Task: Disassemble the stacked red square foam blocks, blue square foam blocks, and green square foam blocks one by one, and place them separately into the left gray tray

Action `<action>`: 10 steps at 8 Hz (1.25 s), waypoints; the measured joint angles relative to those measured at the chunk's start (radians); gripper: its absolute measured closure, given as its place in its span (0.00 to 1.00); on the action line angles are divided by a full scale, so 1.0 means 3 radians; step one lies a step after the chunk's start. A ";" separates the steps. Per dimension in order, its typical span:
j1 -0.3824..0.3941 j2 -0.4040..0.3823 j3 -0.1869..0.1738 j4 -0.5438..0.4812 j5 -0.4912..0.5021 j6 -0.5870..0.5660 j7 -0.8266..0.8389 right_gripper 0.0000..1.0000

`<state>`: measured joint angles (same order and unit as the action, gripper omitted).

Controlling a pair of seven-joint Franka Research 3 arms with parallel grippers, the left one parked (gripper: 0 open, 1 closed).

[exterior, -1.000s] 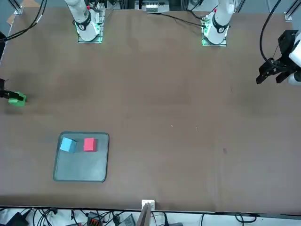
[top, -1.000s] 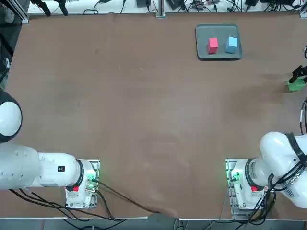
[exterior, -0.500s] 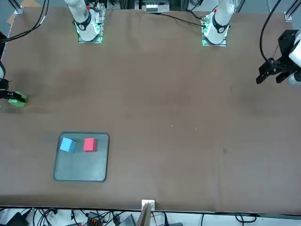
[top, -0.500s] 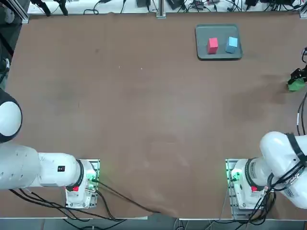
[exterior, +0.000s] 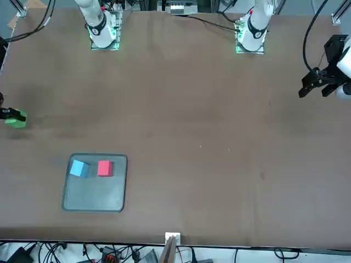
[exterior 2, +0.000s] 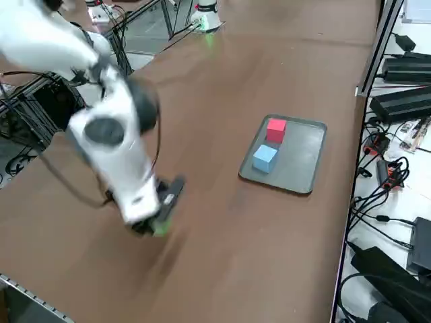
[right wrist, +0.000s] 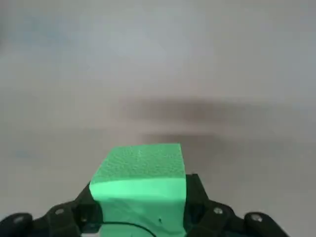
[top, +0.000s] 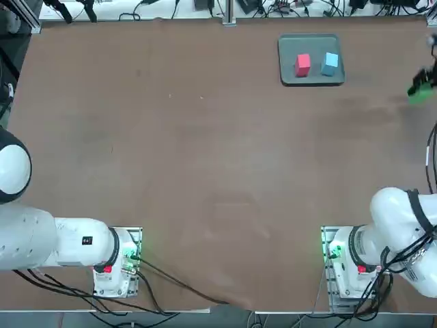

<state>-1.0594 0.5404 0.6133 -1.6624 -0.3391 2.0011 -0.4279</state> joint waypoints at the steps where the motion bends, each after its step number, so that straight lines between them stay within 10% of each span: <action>1: 0.0022 -0.0100 0.0343 0.0078 0.0006 -0.0152 0.0187 0.24; 2: 0.0119 -0.0130 0.0603 0.0108 0.0007 -0.0188 0.0493 0.24; 4: 0.0806 0.0036 0.0655 0.0242 -0.0051 -0.0111 0.1196 0.24; 7: 0.2087 0.0621 0.0033 0.0871 -0.0300 0.0117 0.1854 0.24; 10: 0.2652 0.1087 -0.0417 0.1206 -0.0322 0.0636 0.2261 0.24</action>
<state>-0.2638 0.8664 0.4882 -1.3006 -0.4357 2.1919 0.2505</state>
